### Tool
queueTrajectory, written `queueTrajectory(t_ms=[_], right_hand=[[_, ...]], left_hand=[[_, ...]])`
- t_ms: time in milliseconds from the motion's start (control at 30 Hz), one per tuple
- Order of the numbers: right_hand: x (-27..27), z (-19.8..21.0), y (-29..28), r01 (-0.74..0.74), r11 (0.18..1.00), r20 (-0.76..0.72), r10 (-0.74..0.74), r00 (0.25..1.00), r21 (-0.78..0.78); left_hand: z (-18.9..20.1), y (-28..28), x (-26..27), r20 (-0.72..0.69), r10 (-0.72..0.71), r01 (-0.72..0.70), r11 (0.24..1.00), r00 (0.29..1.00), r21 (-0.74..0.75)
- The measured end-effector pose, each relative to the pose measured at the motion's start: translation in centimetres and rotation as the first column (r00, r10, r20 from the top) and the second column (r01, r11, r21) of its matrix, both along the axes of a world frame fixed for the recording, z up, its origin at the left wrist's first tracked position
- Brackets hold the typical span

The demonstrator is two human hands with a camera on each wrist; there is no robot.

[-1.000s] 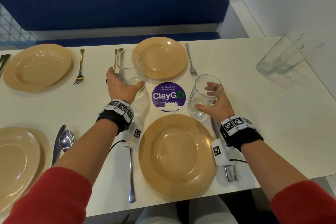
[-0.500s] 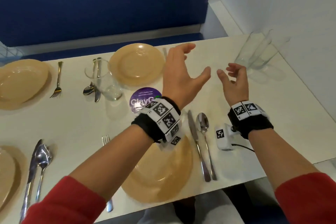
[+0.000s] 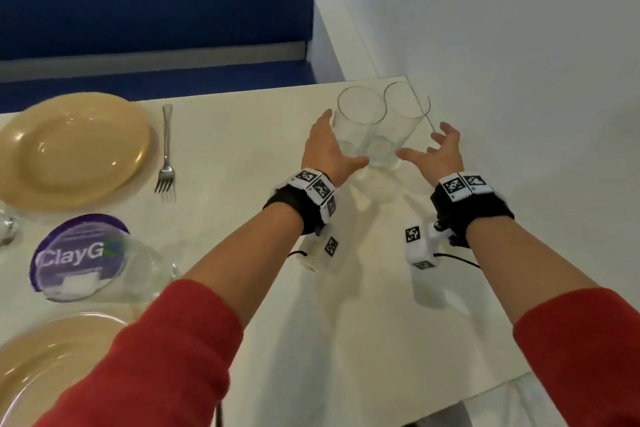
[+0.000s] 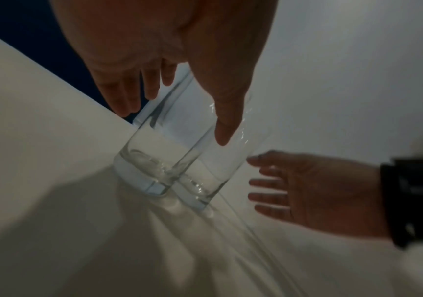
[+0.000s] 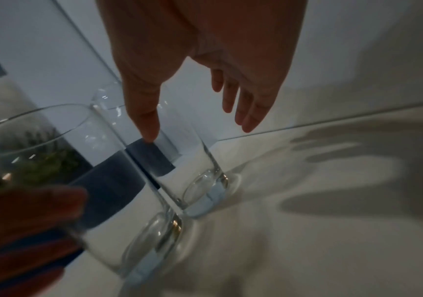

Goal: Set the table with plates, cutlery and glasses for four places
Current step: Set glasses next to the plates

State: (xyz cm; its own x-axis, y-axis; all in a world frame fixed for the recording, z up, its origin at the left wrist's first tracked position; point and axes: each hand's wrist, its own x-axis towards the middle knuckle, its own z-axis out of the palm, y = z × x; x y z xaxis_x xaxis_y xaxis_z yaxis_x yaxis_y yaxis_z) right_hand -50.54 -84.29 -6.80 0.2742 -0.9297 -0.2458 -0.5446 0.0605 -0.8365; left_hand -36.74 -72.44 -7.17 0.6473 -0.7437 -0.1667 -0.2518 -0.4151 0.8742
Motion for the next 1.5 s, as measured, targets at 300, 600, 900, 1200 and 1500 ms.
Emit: queueTrajectory(t_ms=[300, 600, 900, 1200, 1500], right_hand=[[3.5, -2.2, -1.2, -0.096, 0.993, 0.058, 0.099, 0.993, -0.062], [4.8, 2.7, 3.6, -0.041, 0.943, 0.171, 0.103, 0.98, -0.329], [11.5, 14.9, 17.0, -0.127, 0.837, 0.271, 0.311, 0.911, -0.532], [20.6, 18.6, 34.6, -0.065, 0.867, 0.378, 0.282, 0.882, -0.494], [27.6, 14.3, 45.8, -0.27, 0.901, 0.332, 0.384, 0.862, -0.34]], left_hand=[[-1.8, -1.2, -0.3, -0.083, 0.115, -0.118, 0.992, 0.99, -0.036], [4.4, 5.5, -0.2, -0.175, 0.274, -0.299, 0.944, 0.946, -0.137], [14.3, 21.1, 5.3, -0.128, 0.339, -0.362, 0.866, 0.932, -0.345], [17.0, 39.3, 15.0, -0.076, 0.366, -0.371, 0.874, 0.927, -0.314], [13.1, 50.0, 22.0, -0.089, 0.529, -0.536, 0.829, 0.844, -0.156]])
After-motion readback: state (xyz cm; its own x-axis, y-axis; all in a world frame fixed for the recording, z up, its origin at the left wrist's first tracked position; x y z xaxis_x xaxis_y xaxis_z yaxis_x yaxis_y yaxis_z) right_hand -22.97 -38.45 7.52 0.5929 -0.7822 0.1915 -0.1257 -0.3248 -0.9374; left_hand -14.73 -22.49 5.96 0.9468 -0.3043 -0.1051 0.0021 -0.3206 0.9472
